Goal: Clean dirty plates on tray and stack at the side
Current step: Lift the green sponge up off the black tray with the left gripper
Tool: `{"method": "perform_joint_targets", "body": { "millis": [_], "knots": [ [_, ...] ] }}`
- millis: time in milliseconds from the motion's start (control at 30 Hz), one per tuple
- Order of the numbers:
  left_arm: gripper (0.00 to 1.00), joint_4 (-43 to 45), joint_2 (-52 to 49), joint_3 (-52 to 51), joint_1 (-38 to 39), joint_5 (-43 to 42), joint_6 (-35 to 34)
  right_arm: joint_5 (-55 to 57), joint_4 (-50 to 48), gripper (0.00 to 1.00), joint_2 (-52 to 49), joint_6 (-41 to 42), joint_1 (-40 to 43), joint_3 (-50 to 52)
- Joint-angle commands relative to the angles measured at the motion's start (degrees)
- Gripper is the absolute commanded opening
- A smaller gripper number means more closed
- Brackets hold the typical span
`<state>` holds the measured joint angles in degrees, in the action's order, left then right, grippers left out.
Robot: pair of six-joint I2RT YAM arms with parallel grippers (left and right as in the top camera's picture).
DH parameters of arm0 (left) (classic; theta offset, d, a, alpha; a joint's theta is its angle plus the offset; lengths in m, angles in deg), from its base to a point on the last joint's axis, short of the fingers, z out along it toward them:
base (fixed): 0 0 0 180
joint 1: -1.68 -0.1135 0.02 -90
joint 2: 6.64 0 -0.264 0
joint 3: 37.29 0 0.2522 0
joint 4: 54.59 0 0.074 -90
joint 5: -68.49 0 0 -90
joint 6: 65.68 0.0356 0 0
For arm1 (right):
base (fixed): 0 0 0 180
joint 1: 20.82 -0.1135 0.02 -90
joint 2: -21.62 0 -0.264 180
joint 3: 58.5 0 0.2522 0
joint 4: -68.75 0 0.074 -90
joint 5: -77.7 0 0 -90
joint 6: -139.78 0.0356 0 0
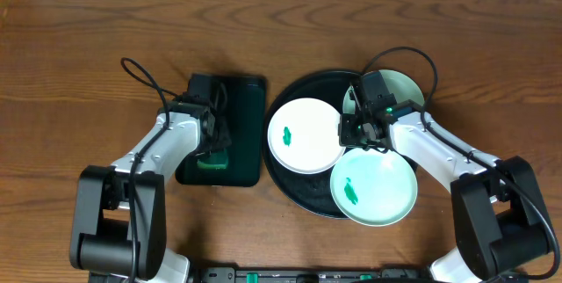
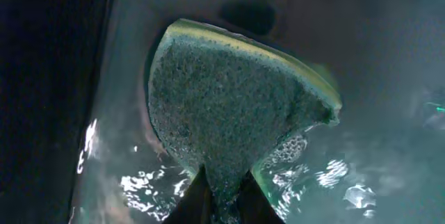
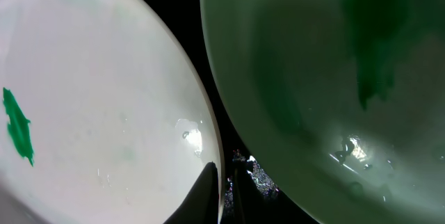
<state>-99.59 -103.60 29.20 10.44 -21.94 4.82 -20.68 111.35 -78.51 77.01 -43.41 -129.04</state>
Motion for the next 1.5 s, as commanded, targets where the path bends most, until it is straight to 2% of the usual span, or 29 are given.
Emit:
{"method": "perform_joint_targets", "body": {
  "millis": [0,67,267,433,633,833,1000,1200,1367,1467],
  "knots": [
    [0.07,-1.0,0.2,-1.3,0.1,0.9,2.1,0.4,-0.1,0.05,-0.3,0.6,-0.8,0.4],
    [0.07,-1.0,2.5,-1.1,0.1,0.9,2.1,0.4,-0.1,0.01,-0.3,0.6,-0.8,0.4],
    [0.07,-0.7,12.0,-1.0,0.1,0.9,2.3,0.4,-0.1,0.01,-0.3,0.6,-0.8,0.4],
    [0.07,-0.1,20.3,-1.0,0.1,0.9,6.0,0.4,-0.1,0.01,-0.3,0.6,-0.8,0.4],
    [0.07,3.7,26.6,-1.0,0.1,0.9,7.1,0.4,-0.1,0.08,-0.3,0.6,-0.8,0.4],
    [0.07,7.1,27.7,-1.1,0.1,0.9,7.0,0.4,-0.1,0.18,-0.3,0.5,-0.8,0.4],
    [0.07,7.7,27.1,-1.1,0.1,0.9,7.0,0.4,-0.1,0.19,-0.3,0.6,-0.8,0.4],
    [0.07,8.8,27.0,-1.1,0.1,0.9,7.0,0.4,-0.3,0.26,-0.3,0.6,-0.8,0.4],
    [0.07,9.9,27.0,-1.1,0.1,0.9,7.0,0.4,-0.3,0.19,-0.3,0.5,-0.8,0.4],
    [0.07,8.5,27.0,-1.1,0.1,0.9,7.0,0.4,-0.3,0.18,-0.3,0.6,-0.8,0.4]
  ]
}}
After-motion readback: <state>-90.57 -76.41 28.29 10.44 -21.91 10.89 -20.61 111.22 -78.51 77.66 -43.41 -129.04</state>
